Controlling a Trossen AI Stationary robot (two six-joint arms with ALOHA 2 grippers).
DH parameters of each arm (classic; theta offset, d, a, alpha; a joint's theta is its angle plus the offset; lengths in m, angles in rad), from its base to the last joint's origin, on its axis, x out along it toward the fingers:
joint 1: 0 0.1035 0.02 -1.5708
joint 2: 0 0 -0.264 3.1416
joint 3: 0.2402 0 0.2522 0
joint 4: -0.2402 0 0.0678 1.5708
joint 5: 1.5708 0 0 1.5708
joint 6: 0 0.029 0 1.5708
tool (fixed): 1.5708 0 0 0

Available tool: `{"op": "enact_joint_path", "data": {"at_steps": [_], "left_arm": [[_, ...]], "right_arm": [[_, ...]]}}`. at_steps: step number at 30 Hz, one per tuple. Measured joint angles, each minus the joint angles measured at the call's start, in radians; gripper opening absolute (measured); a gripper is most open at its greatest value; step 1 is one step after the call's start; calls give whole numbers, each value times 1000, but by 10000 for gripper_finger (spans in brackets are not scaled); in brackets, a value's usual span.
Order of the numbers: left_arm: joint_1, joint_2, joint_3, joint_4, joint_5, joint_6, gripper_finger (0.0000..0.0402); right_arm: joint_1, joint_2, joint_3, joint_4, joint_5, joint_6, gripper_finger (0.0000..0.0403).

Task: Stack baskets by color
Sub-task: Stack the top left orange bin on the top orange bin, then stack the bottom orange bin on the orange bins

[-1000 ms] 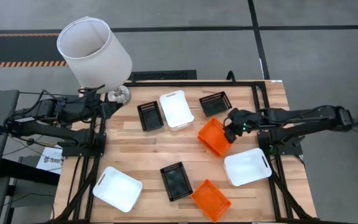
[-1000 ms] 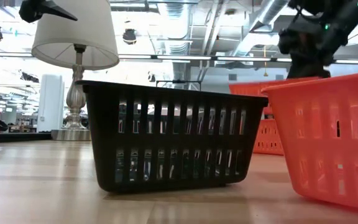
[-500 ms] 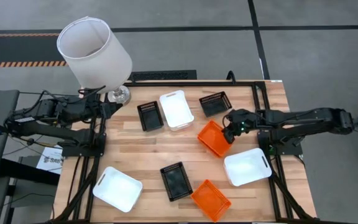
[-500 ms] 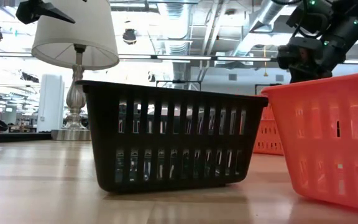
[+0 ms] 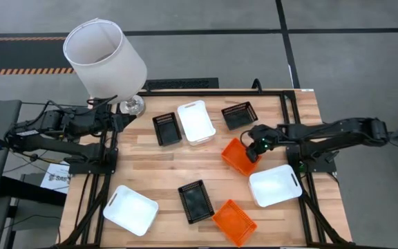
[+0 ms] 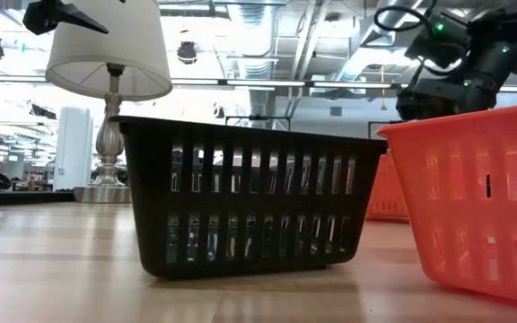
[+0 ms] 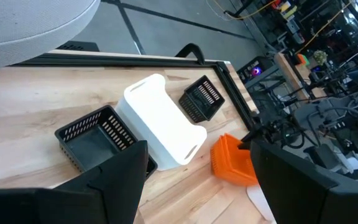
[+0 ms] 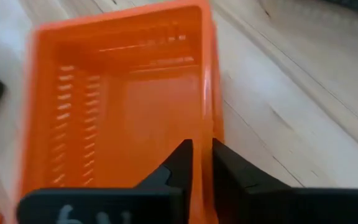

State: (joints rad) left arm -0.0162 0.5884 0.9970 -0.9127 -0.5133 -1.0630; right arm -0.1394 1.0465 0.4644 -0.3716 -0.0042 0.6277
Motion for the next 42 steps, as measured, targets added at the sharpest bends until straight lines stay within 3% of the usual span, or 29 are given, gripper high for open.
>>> {"op": "enact_joint_path", "data": {"at_steps": [11,19,25,31,36,42], "left_arm": [[0,0,0,0,-6,1,272],[0,0,0,-3,-7,3,272],[0,0,0,-5,-7,3,272],[0,0,0,-6,34,4,272],[0,0,0,-6,57,4,272],[0,0,0,-5,56,19,272]], "right_arm": [[-47,-3,89,-18,-29,-7,210],[-54,-14,336,-276,-24,-75,222],[112,-12,459,-348,-24,58,211],[419,30,471,-279,-2,364,204],[634,166,471,-149,30,588,197],[725,385,545,-117,29,708,190]]}}
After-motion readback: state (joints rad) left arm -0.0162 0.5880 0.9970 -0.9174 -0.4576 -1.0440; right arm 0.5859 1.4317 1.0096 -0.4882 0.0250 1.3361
